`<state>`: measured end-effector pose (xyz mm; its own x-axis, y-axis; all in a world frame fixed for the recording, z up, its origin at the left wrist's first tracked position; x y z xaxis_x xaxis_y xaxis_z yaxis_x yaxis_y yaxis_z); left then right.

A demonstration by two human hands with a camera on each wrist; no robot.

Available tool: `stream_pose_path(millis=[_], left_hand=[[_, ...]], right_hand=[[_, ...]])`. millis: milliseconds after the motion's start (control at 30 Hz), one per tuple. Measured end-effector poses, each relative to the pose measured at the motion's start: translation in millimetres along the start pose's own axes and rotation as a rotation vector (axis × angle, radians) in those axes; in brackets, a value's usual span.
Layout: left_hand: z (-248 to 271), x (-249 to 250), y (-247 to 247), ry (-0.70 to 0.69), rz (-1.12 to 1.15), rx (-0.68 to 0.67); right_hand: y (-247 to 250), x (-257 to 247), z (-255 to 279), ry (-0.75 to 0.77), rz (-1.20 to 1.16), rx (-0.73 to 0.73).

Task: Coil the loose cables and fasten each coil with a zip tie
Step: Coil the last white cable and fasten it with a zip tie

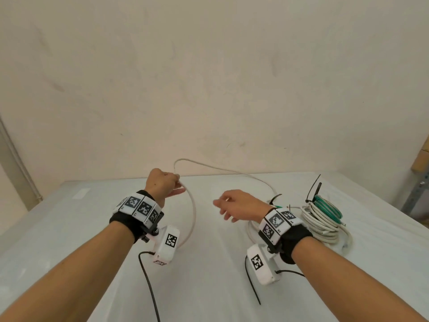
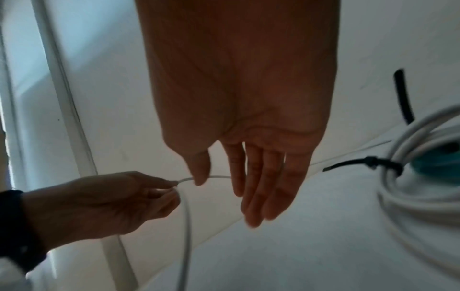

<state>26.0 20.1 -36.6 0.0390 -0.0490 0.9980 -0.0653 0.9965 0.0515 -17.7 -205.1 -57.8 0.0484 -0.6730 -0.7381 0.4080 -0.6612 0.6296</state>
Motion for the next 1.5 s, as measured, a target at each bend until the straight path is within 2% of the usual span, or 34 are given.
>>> stream_pose_path(millis=[100,200,300,367,500,567,633,767,867,967,1133,1200,1267,1400,1467,1500], left_hand=[[10,13,1,-0.02,0.208,0.03],[18,23,6,-0.059,0.377,0.026],[22,30,17,-0.097,0.451,0.02],[26,33,26,-0.068,0.428,0.02],[32,23,42,0.191,0.302,-0.031],[38,18,44,0.317,0.221,-0.078],[42,12,42,0.38,0.16,-0.119],[49,9,31,0.342,0.235,-0.195],[55,15,21,0.29,0.324,-0.3],[57,18,16,0.264,0.358,-0.389],[57,15,17,0.194,0.382,-0.331],[59,16,20,0.218,0.235,-0.281],[58,17,22,0.193,-0.055,-0.181],[54,18,26,-0.002,-0.63,0.062],[47,15,26,-0.104,-0.722,0.049],[46,14,24,-0.157,-0.639,-0.015]], right_hand=[[-25,-23,0,0.053,-0.225,-0.166],[-39,-30,-11,0.051,-0.235,-0.183],[-40,-29,-22,0.118,-0.325,-0.036],[-35,-28,-27,0.163,-0.403,0.093],[-20,-36,-22,0.236,-0.387,0.326],[-15,-41,-19,0.275,-0.389,0.396],[-14,-42,-16,0.305,-0.412,0.423],[-17,-46,-9,0.406,-0.626,0.363],[-22,-51,-2,0.489,-0.832,0.245],[-26,-56,2,0.491,-0.922,0.154],[-25,-59,6,0.435,-0.985,0.058],[-24,-61,9,0.431,-1.05,0.03],[-23,-61,10,0.433,-1.084,0.024],[-22,-62,10,0.422,-1.135,0.015],[-24,-65,11,0.419,-1.158,0.006],[-25,-66,11,0.418,-1.164,-0.005]])
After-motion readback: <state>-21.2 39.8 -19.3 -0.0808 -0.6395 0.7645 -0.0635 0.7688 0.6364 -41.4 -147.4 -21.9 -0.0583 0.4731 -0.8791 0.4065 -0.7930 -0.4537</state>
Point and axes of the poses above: each hand's wrist, its own z-axis away from the middle knuckle, its own y-axis out of the back of the hand, x = y × z, the point moved 1 cm from there along -z, towards the middle knuckle, and after that the axes turned 10 degrees about -x, right-handed, at the moved point
